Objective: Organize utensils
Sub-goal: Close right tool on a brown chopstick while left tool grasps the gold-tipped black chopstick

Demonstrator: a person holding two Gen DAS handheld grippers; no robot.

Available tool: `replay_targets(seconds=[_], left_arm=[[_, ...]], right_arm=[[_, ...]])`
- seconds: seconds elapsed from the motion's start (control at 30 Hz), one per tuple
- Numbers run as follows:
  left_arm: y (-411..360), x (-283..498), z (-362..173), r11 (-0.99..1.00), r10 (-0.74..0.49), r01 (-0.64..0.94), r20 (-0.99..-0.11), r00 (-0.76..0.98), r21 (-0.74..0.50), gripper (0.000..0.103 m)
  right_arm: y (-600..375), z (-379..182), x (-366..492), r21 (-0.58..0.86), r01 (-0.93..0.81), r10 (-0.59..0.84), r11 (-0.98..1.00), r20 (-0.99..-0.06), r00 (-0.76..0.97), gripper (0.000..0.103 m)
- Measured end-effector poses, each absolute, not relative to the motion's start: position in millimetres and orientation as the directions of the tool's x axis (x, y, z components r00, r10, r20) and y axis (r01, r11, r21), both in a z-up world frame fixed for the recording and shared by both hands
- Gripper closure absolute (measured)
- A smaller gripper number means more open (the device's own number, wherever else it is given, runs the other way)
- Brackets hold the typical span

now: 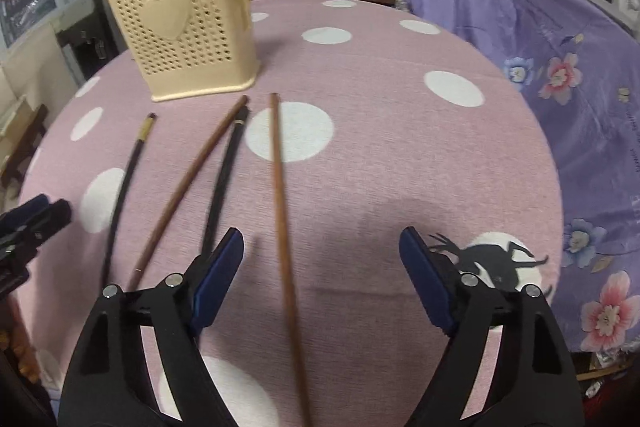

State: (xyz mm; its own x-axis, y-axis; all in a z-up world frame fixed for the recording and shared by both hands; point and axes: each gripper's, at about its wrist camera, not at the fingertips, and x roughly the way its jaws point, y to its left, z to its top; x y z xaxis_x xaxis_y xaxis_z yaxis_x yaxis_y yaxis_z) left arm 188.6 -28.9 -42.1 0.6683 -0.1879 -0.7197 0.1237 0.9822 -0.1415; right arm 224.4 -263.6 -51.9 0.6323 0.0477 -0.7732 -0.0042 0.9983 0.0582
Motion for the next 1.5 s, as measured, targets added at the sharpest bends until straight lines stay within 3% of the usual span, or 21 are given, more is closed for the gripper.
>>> replay_targets(seconds=[0.1,0.23,0.5,0.8,1.23,1.5], left_arm=[[-36,198,-41,0.98,-0.197,0.151,-0.736,0.647,-0.129,0.03],[-43,215,-45,0.974,-0.223,0.168,-0.767,0.602,-0.151,0.049],[-62,244,-49,0.977,-0.211,0.157,-0.791,0.574,-0.147,0.067],[-67,255,-56,0.988,-0.156,0.102,-0.793,0.59,-0.119,0.074],[-77,274,-56,0.992,-0.123,0.084,-0.794,0.595,-0.091,0.093],[-79,279,-56,0.993,-0.117,0.077,-0.794,0.596,-0.088,0.093]], right_arm=[[-262,-47,231,0.059,-0.03,0.065,0.998,-0.77,0.634,0.023],[-262,-40,242,0.09,-0.087,0.124,0.992,-0.762,0.636,0.036],[-256,-40,274,0.073,-0.16,0.158,0.984,-0.765,0.624,0.057],[-249,-56,318,0.089,-0.176,0.177,0.98,-0.792,0.584,0.074],[-239,-61,334,0.028,-0.179,0.133,0.983,-0.786,0.604,0.085],[-236,-60,339,0.026,-0.184,0.133,0.983,-0.788,0.601,0.093]])
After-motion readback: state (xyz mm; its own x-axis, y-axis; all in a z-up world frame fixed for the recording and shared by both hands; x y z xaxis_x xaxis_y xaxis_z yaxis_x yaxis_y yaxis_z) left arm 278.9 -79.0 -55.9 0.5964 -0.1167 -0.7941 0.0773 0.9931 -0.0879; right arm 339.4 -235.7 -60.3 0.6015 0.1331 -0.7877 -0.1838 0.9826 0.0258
